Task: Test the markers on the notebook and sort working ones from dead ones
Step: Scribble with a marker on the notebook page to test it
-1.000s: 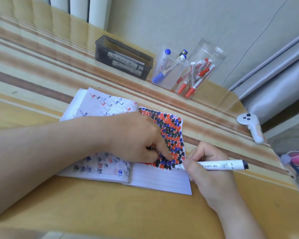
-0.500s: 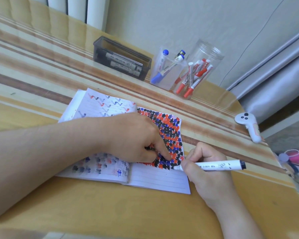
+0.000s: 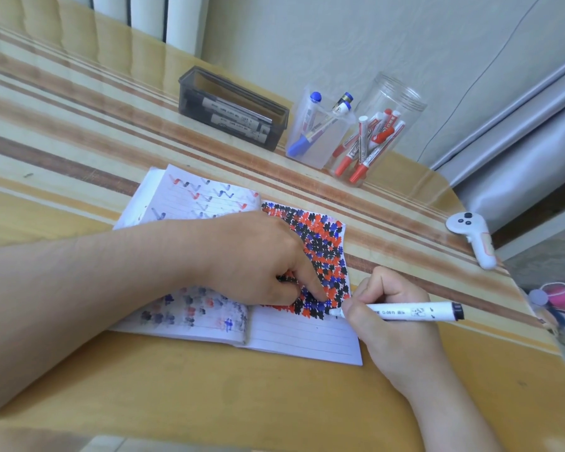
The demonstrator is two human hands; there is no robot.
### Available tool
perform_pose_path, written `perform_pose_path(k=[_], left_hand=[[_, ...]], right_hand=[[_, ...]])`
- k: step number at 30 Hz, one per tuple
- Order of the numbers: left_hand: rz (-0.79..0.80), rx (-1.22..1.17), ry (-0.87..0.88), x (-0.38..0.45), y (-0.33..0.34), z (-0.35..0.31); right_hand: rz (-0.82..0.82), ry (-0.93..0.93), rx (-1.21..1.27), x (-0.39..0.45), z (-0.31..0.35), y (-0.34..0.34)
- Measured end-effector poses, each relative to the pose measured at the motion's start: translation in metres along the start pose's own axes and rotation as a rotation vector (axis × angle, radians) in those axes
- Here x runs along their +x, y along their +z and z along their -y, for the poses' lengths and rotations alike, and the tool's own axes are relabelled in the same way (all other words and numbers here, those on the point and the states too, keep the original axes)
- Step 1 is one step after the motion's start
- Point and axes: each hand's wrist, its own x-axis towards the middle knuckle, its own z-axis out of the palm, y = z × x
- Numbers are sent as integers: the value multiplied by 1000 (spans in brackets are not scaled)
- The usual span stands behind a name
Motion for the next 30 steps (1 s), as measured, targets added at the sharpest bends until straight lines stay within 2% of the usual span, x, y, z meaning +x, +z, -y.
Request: perform_pose_path(k=[7, 10, 13, 15, 17, 19, 21, 23, 27, 30], left_hand=[[18, 12, 3, -1, 0, 1], [59, -1, -35, 0, -2, 0], [89, -116, -116, -3, -5, 0], [-6, -262, -186, -5, -8, 4], [-101, -363, -254, -6, -12, 16], [-155, -319, -325, -7, -19, 33], [-183, -213, -397, -8, -24, 49], [-242, -175, -413, -10, -25, 60], [-338, -199, -441, -12, -25, 68], [-333, -205, -456, -10, -22, 72]], right_hand=[[-5, 4, 35, 0, 1, 0], [40, -7, 68, -1, 1, 0], [15, 50, 277, 4, 1, -3], [43, 156, 520, 14, 2, -14], [171, 198, 673, 30, 8, -26], [289, 117, 637, 49, 25, -29], [324, 24, 530, 70, 42, -19], [292, 0, 502, 93, 52, 4], [135, 100, 691, 114, 34, 41], [149, 118, 709, 109, 17, 41]])
